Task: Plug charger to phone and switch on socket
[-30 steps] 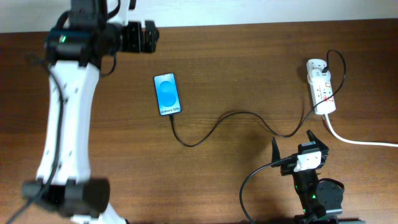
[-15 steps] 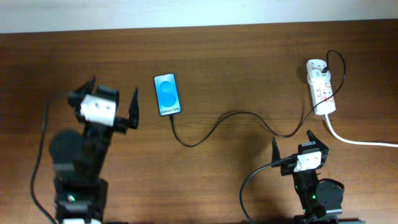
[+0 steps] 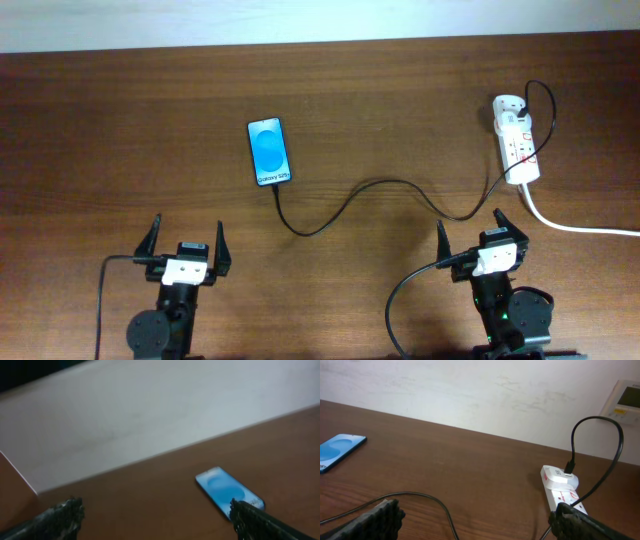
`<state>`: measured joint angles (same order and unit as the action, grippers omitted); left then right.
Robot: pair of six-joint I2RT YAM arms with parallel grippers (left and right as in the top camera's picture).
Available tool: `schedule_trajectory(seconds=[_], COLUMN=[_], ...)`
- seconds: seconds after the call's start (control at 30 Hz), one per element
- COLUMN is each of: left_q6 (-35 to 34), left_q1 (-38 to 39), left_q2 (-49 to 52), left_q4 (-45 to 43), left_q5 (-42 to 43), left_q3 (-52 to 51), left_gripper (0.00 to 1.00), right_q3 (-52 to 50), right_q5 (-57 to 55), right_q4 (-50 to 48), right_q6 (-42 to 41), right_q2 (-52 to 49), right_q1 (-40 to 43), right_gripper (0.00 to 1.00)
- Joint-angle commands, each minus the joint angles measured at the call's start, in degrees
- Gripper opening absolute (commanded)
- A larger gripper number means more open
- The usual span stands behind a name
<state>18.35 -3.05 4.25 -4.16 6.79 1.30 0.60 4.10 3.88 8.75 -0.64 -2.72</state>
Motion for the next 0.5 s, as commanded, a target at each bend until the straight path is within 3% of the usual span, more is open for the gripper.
schedule_trajectory(seconds=[0.0, 0.1, 0.47], left_q6=[1.95, 1.90, 1.90], left_q1=[-0.28, -0.09, -0.11], left_q2=[-2.69, -3.98, -3.96], left_q4=[4.17, 8.28, 8.28], left_q5=[-0.63, -0.22, -0.22], left_q3=[-0.44, -0.81, -0.79], left_gripper=[0.99, 0.99, 0.99], right_q3=[-0.28, -0.28, -0.28], right_q5=[0.13, 0.13, 0.13], right_q4=[0.39, 0.39, 0.39], right_q6=[-0.63, -0.63, -0.63], right_q2=[0.44, 0.44, 0.44], right_q1=[-0.22, -0.22, -0.22], right_gripper=[0.98, 0.98, 0.98])
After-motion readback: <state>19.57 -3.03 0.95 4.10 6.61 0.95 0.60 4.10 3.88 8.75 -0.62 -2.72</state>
